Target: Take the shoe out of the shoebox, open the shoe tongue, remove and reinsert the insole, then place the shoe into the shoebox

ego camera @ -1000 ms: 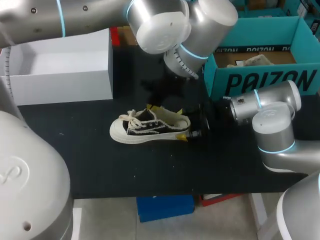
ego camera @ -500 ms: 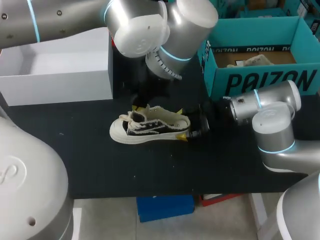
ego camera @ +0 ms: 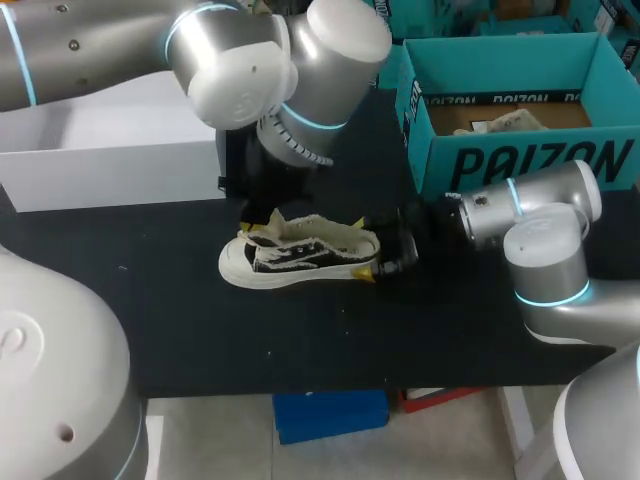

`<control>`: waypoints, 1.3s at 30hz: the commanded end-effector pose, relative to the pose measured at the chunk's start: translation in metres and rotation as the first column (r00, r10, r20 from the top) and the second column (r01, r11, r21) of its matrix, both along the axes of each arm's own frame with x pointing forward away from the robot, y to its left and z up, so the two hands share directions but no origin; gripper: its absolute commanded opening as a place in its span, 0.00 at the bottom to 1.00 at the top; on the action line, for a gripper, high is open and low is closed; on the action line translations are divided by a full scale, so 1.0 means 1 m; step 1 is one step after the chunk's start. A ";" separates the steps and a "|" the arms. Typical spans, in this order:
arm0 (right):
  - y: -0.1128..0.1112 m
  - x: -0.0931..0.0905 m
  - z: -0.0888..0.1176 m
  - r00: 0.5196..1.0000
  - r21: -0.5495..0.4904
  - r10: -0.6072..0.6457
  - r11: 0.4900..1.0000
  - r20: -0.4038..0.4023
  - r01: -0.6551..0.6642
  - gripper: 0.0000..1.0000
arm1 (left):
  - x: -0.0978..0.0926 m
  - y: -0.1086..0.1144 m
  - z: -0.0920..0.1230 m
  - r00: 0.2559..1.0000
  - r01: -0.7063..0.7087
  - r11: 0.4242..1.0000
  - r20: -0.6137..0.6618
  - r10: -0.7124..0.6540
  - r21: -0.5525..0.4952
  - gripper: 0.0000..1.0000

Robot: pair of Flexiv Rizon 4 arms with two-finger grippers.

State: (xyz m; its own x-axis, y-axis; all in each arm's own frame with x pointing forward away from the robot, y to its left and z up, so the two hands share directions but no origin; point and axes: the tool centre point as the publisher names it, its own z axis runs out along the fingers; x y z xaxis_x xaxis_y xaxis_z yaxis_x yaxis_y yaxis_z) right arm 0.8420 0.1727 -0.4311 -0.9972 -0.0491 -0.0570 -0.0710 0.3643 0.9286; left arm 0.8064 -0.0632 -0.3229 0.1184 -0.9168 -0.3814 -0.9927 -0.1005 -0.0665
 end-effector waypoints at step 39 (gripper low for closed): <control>0.001 0.001 -0.003 1.000 -0.001 -0.002 1.000 -0.002 0.002 0.00 | -0.008 0.030 -0.036 0.997 0.027 0.994 -0.068 -0.034 -0.108 1.00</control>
State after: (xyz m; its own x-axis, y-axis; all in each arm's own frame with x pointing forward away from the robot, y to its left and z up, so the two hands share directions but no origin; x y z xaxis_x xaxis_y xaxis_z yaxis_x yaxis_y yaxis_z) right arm 0.8425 0.1724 -0.4319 -0.9973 -0.0475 -0.0565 -0.0700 0.3651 0.9283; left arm 0.7984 -0.0386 -0.3631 0.0676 -0.9474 -0.3127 -0.9970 -0.0757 0.0137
